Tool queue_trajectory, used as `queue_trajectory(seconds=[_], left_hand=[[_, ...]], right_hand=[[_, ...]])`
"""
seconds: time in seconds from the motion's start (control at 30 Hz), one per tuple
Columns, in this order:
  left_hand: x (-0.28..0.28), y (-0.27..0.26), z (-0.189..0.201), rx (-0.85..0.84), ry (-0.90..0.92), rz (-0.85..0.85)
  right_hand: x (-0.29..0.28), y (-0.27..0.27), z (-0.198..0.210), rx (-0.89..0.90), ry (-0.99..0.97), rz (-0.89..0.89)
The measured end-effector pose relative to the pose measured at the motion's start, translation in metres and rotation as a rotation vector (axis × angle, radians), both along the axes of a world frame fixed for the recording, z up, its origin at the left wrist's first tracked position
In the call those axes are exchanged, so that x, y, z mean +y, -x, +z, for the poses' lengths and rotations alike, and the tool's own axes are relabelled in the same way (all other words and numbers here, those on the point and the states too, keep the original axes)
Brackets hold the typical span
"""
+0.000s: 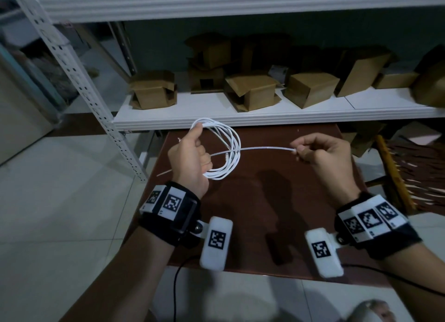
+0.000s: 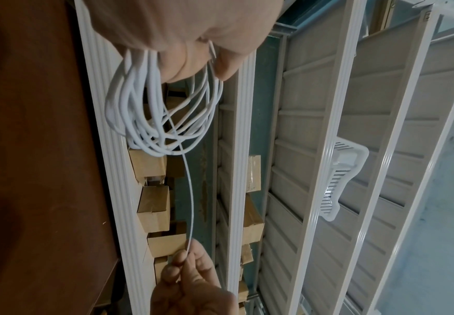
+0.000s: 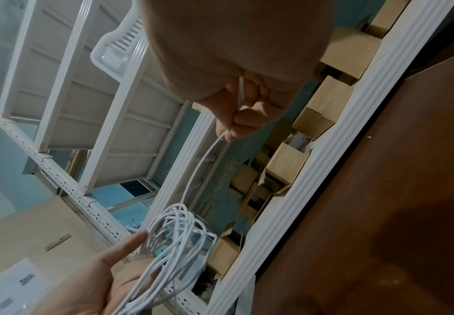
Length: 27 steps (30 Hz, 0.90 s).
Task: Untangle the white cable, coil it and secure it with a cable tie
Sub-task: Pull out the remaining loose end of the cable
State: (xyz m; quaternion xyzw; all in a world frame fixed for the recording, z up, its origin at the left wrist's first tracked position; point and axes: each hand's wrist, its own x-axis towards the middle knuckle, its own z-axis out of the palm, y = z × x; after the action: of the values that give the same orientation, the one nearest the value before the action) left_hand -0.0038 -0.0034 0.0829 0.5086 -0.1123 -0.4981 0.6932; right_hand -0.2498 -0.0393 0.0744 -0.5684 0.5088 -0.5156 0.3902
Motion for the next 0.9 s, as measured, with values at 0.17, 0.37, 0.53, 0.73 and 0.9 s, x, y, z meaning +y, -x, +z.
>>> queue_trajectory(seconds=[0.17,0.37,0.53,0.73,0.9], left_hand=[[0.004,0.004,0.0,-0.019,0.013,-0.031],[0.006,0.006,-0.002,-0.051,0.032,-0.061],[0.006,0.015,-0.001,0.006,0.046,-0.124],[0.005,0.019,-0.005,0.084,0.086,-0.126],[0.0,0.021,-0.01,0.055,0.056,-0.175]], right_hand=[[-0.001,-0.002,-0.003,-0.002,-0.005,0.004],[0.002,-0.004,-0.004,-0.023,-0.02,0.026],[0.005,-0.012,-0.002,-0.159,-0.077,0.069],[0.009,-0.018,0.005,-0.325,-0.125,0.154],[0.013,-0.024,0.01,-0.477,-0.11,0.204]])
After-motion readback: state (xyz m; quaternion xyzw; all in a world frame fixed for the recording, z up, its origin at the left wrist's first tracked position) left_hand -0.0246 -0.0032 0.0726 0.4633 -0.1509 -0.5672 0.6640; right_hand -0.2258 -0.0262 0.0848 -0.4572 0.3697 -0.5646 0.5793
